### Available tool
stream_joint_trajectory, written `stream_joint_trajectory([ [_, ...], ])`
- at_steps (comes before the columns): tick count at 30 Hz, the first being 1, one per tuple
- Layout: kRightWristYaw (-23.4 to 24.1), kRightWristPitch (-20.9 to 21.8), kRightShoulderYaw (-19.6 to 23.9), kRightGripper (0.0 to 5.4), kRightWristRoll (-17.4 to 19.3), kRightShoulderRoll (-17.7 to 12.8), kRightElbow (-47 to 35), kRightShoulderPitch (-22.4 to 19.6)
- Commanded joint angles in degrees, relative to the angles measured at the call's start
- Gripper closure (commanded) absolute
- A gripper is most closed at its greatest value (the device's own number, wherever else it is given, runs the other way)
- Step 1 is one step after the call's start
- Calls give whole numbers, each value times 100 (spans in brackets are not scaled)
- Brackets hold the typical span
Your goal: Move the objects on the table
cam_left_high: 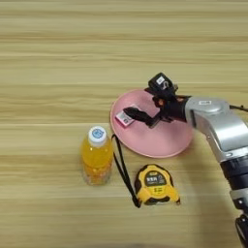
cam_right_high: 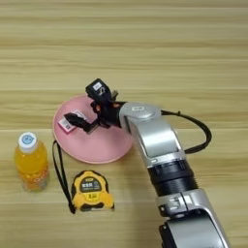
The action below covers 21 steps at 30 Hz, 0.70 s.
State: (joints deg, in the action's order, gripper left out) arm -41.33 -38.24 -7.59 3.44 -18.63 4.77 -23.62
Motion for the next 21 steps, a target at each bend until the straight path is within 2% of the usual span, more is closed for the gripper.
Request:
stream_joint_trajectory([
  [1, 186, 111, -27, 2, 8, 20, -136, -399],
  [13, 245, 119, -228, 2, -7, 125, 200, -431],
  [21, 193, 362, -479, 2, -150, 173, 708, -462],
])
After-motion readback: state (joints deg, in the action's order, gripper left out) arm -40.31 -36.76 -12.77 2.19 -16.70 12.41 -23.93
